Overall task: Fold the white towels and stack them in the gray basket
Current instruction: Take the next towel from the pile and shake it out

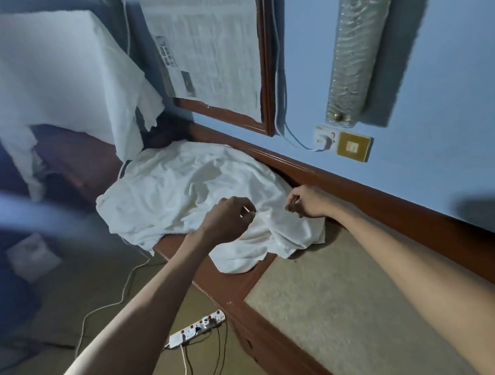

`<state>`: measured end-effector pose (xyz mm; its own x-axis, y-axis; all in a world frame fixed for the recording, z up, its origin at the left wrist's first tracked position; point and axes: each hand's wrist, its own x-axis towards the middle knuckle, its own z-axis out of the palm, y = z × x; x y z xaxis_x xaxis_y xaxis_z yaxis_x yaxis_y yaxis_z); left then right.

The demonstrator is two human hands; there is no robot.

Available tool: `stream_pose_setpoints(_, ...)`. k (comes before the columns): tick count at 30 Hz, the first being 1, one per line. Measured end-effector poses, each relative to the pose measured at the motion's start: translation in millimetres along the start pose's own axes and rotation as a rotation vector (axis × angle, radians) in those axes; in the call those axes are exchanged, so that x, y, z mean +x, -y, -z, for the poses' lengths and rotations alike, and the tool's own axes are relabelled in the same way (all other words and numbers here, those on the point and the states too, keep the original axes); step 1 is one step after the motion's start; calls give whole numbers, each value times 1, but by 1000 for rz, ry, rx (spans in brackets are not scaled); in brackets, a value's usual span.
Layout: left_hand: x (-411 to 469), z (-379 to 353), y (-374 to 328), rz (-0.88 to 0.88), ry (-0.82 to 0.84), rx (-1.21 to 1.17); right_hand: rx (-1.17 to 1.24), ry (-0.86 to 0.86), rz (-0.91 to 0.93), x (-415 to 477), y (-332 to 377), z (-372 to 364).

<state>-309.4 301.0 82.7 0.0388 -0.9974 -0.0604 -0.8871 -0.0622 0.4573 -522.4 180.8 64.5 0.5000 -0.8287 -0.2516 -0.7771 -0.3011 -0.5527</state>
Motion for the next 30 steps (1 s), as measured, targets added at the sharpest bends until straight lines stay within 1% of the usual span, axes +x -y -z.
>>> stream_pose_setpoints(3,10,8,38,72,-22,9,-1,56,17,41,22,-12)
stream_pose_setpoints(6,30,17,74,110,-56,22,-5,70,31,84,42,-24)
stream_pose_setpoints(8,50,23,99,152,-53,26,-12,99,56,113,54,-31)
stream_pose_setpoints(11,88,27,142,230,-68,52,-38,121,35,161,68,-40)
stream_pose_setpoints(14,123,29,181,273,-36,95,-10,154,18,215,74,-51)
stream_pose_setpoints(17,150,31,212,268,7,132,-8,191,2,260,76,-65)
stream_pose_setpoints(23,192,31,259,262,102,87,-88,306,-38,311,82,-98)
stream_pose_setpoints(26,212,22,278,237,152,100,-128,312,-40,327,79,-115)
stream_pose_setpoints(30,240,4,301,181,226,143,-255,303,-56,335,69,-144)
